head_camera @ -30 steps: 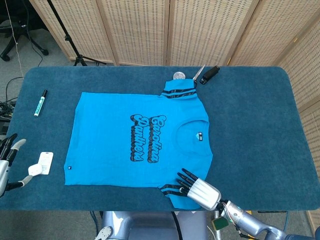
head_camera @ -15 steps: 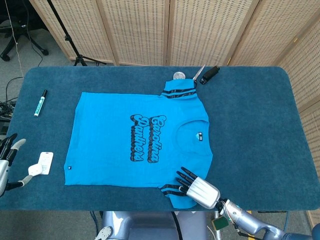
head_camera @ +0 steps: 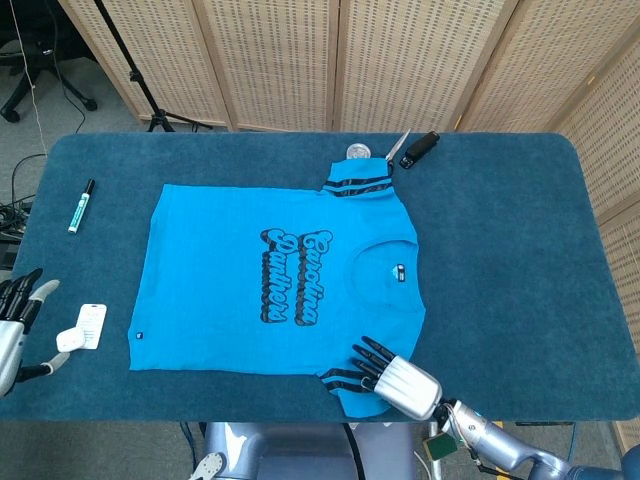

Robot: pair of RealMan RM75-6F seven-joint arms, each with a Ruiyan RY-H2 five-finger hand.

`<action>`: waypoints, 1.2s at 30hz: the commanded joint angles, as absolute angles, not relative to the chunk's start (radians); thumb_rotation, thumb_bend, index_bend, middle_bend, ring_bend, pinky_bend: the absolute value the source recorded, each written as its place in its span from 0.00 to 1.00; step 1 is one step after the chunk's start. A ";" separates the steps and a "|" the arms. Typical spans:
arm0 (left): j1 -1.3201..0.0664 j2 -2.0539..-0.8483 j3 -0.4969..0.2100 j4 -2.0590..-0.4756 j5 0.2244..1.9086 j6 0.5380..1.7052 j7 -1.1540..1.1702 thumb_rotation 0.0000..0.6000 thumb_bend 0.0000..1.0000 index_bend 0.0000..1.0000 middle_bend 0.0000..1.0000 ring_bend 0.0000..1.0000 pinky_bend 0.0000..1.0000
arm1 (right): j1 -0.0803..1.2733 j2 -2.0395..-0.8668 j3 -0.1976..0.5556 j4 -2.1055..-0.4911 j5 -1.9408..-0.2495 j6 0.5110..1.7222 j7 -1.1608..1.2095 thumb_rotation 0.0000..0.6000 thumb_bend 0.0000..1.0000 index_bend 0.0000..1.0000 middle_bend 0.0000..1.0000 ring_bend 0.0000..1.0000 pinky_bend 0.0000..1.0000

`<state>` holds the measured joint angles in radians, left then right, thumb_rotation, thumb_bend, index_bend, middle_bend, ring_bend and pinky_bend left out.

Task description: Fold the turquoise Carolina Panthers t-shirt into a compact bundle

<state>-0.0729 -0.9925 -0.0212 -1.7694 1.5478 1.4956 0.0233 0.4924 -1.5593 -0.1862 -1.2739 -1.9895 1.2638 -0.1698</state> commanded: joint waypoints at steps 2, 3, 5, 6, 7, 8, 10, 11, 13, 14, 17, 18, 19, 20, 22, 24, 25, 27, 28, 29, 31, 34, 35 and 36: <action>-0.073 -1.028 -0.002 -1.673 1.640 1.539 -0.079 1.00 0.00 0.00 0.00 0.00 0.00 | 0.496 -1.565 -0.197 -1.257 -2.002 1.285 -0.139 1.00 0.36 0.57 0.20 0.00 0.00; -0.073 -1.034 0.002 -1.658 1.648 1.541 -0.089 1.00 0.00 0.00 0.00 0.00 0.00 | 0.497 -1.565 -0.199 -1.255 -2.004 1.289 -0.131 1.00 0.36 0.57 0.20 0.00 0.00; -0.078 -1.046 0.015 -1.624 1.668 1.533 -0.115 1.00 0.00 0.00 0.00 0.00 0.00 | 0.497 -1.566 -0.203 -1.248 -2.007 1.299 -0.118 1.00 0.36 0.58 0.20 0.00 0.00; -0.080 -1.051 0.021 -1.612 1.675 1.528 -0.123 1.00 0.00 0.00 0.00 0.00 0.00 | 0.496 -1.567 -0.204 -1.245 -2.008 1.302 -0.113 1.00 0.36 0.58 0.20 0.00 0.00; -0.083 -1.056 0.028 -1.600 1.682 1.520 -0.132 1.00 0.00 0.00 0.00 0.00 0.00 | 0.496 -1.568 -0.205 -1.243 -2.008 1.306 -0.107 1.00 0.36 0.59 0.20 0.00 0.00; -0.084 -1.060 0.031 -1.592 1.686 1.517 -0.139 1.00 0.00 0.00 0.00 0.00 0.00 | 0.496 -1.569 -0.206 -1.240 -2.008 1.309 -0.103 1.00 0.37 0.59 0.20 0.00 0.00; -0.088 -1.069 0.039 -1.576 1.693 1.510 -0.149 1.00 0.00 0.00 0.00 0.00 0.00 | 0.495 -1.571 -0.207 -1.234 -2.009 1.317 -0.095 1.00 0.38 0.59 0.20 0.00 0.00; -0.089 -1.074 0.042 -1.569 1.697 1.509 -0.150 1.00 0.00 0.00 0.00 0.00 0.00 | 0.494 -1.572 -0.208 -1.232 -2.009 1.321 -0.090 1.00 0.39 0.60 0.20 0.00 0.00; -0.090 -1.084 0.044 -1.554 1.702 1.511 -0.152 1.00 0.00 0.00 0.00 0.00 0.00 | 0.494 -1.574 -0.209 -1.226 -2.009 1.326 -0.081 1.00 0.39 0.60 0.20 0.00 0.00; -0.091 -1.087 0.046 -1.548 1.702 1.510 -0.154 1.00 0.00 0.00 0.00 0.00 0.00 | 0.494 -1.575 -0.209 -1.223 -2.008 1.328 -0.078 1.00 0.39 0.60 0.20 0.00 0.00; -0.094 -1.096 0.049 -1.533 1.702 1.504 -0.164 1.00 0.00 0.00 0.00 0.00 0.00 | 0.495 -1.578 -0.209 -1.217 -2.005 1.329 -0.071 1.00 0.39 0.61 0.20 0.00 0.00; -0.097 -1.102 0.051 -1.522 1.703 1.501 -0.172 1.00 0.00 0.02 0.00 0.00 0.00 | 0.495 -1.579 -0.209 -1.213 -2.004 1.329 -0.066 1.00 0.39 0.61 0.20 0.00 0.00; -0.101 -1.109 0.057 -1.511 1.710 1.493 -0.184 1.00 0.00 0.04 0.00 0.00 0.00 | 0.495 -1.581 -0.208 -1.209 -2.001 1.330 -0.061 1.00 0.39 0.61 0.20 0.00 0.00; -0.107 -1.115 0.064 -1.496 1.720 1.487 -0.204 1.00 0.00 0.08 0.00 0.00 0.00 | 0.495 -1.583 -0.208 -1.203 -2.000 1.332 -0.055 1.00 0.39 0.62 0.20 0.00 0.00; -0.110 -1.124 0.070 -1.477 1.728 1.484 -0.220 1.00 0.01 0.17 0.00 0.00 0.00 | 0.495 -1.585 -0.209 -1.198 -1.999 1.336 -0.046 1.00 0.39 0.62 0.20 0.00 0.00; -0.111 -1.145 0.074 -1.447 1.733 1.481 -0.199 1.00 0.02 0.25 0.00 0.00 0.00 | 0.496 -1.586 -0.209 -1.192 -1.999 1.340 -0.039 1.00 0.39 0.63 0.20 0.00 0.00; -0.112 -1.157 0.075 -1.435 1.734 1.480 -0.193 1.00 0.03 0.27 0.00 0.00 0.00 | 0.497 -1.587 -0.209 -1.190 -1.999 1.341 -0.038 1.00 0.39 0.63 0.20 0.00 0.00; -0.116 -1.183 0.082 -1.405 1.738 1.468 -0.193 1.00 0.05 0.28 0.00 0.00 0.00 | 0.497 -1.587 -0.209 -1.186 -1.998 1.343 -0.035 1.00 0.39 0.63 0.20 0.00 0.00; -0.119 -1.196 0.086 -1.388 1.740 1.462 -0.195 1.00 0.06 0.29 0.00 0.00 0.00 | 0.497 -1.587 -0.209 -1.185 -1.997 1.343 -0.034 1.00 0.40 0.63 0.20 0.00 0.00; -0.121 -1.211 0.088 -1.370 1.744 1.459 -0.199 1.00 0.08 0.30 0.00 0.00 0.00 | 0.497 -1.587 -0.209 -1.183 -1.996 1.344 -0.034 1.00 0.40 0.63 0.20 0.00 0.00; -0.125 -1.246 0.095 -1.321 1.754 1.457 -0.207 1.00 0.10 0.32 0.00 0.00 0.00 | 0.497 -1.587 -0.207 -1.181 -1.992 1.346 -0.032 1.00 0.41 0.63 0.20 0.00 0.00; -0.126 -1.285 0.101 -1.262 1.761 1.458 -0.221 1.00 0.11 0.34 0.00 0.00 0.00 | 0.496 -1.585 -0.206 -1.181 -1.989 1.349 -0.028 1.00 0.41 0.63 0.20 0.00 0.00; -0.127 -1.294 0.102 -1.247 1.761 1.458 -0.224 1.00 0.11 0.35 0.00 0.00 0.00 | 0.497 -1.585 -0.206 -1.180 -1.989 1.350 -0.028 1.00 0.41 0.63 0.20 0.00 0.00; -0.127 -1.304 0.102 -1.232 1.761 1.458 -0.226 1.00 0.11 0.35 0.00 0.00 0.00 | 0.497 -1.584 -0.206 -1.180 -1.989 1.350 -0.027 1.00 0.41 0.63 0.20 0.00 0.00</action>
<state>-0.1241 -1.2780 0.0966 -1.2630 1.7556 1.4600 -0.2154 0.4966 -1.5844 -0.2063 -1.1800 -1.9888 1.3507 -0.0269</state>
